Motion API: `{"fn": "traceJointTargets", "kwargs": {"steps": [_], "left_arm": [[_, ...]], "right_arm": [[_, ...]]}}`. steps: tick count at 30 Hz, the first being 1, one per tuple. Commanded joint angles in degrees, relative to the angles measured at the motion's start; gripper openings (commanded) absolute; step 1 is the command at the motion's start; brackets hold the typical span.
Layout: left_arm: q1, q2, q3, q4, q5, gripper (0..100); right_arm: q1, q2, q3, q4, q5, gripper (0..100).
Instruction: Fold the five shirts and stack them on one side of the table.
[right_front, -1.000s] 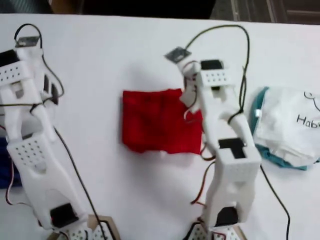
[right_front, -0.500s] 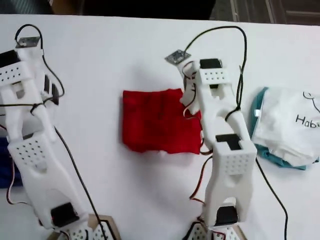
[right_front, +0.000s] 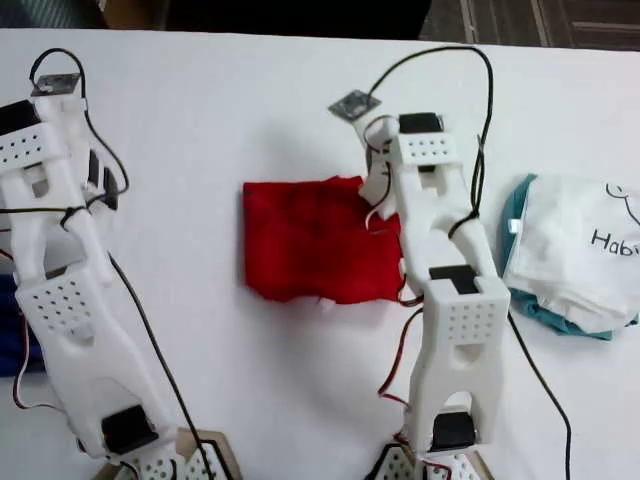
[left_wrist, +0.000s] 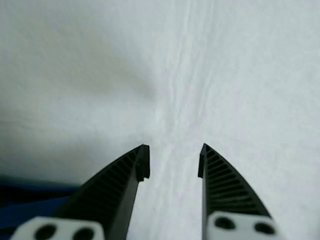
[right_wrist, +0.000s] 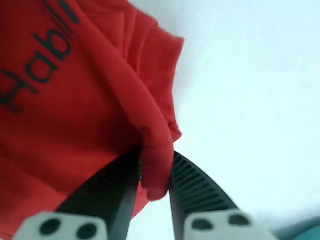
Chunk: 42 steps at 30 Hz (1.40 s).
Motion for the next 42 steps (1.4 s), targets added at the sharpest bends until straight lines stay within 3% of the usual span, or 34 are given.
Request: {"fn": "traceJointTargets", "kwargs": {"steps": [1,8,17,26,30,34,37,42], "left_arm": [[-0.53,-0.62,-0.31,-0.26,-0.26,19],[-0.44,-0.62,-0.4,-0.26,-0.26,19],[-0.26,-0.62,-0.4,-0.26,-0.26,19],[-0.26,-0.62,-0.4,-0.26,-0.35,19],[0.0,-0.62,-0.31,0.0,-0.18,19],[3.87,-1.05,-0.57,0.35,-0.09,19],[8.97,-1.41,-1.27,1.76,-0.09,19],[18.73,-1.41,-1.27,2.64,1.49,19]], "right_arm": [[0.04,-0.66,-7.74,4.18,-0.18,2.0],[0.04,-0.13,-18.64,8.4,0.18,2.0],[-1.54,2.24,-19.52,-0.04,0.35,2.0],[-2.95,10.07,-19.6,-1.8,5.8,2.5],[-1.98,10.33,-22.95,-1.54,5.54,11.2],[-1.89,9.54,-31.65,2.07,5.36,20.2],[-2.07,9.19,-37.27,4.79,3.43,18.3],[-1.8,10.42,-38.07,5.41,-6.95,9.8]]}}
